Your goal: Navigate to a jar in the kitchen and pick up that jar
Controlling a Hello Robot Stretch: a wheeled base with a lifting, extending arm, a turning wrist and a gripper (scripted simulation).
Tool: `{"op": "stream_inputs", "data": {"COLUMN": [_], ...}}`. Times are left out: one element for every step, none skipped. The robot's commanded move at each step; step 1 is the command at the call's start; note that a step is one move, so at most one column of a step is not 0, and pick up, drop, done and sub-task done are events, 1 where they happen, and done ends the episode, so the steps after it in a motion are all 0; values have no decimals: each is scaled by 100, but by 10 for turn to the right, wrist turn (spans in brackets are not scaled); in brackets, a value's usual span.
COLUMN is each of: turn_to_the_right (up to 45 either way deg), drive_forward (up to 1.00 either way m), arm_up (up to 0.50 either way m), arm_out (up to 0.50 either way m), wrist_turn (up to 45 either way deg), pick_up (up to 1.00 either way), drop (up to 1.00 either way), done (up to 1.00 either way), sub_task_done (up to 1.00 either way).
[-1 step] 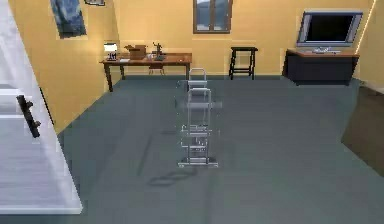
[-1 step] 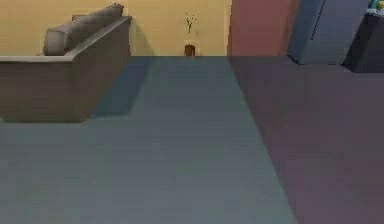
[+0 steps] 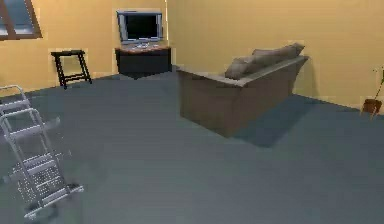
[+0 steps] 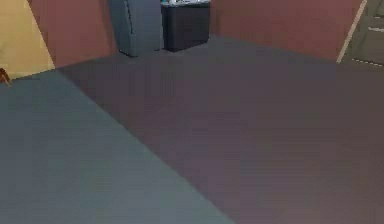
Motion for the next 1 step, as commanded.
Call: {"op": "stream_inputs", "data": {"turn_to_the_right": [450], "drive_forward": [0], "arm_up": [0], "arm_out": [0], "wrist_turn": [0], "pick_up": [0], "drop": [0], "done": [0], "sub_task_done": [0]}}
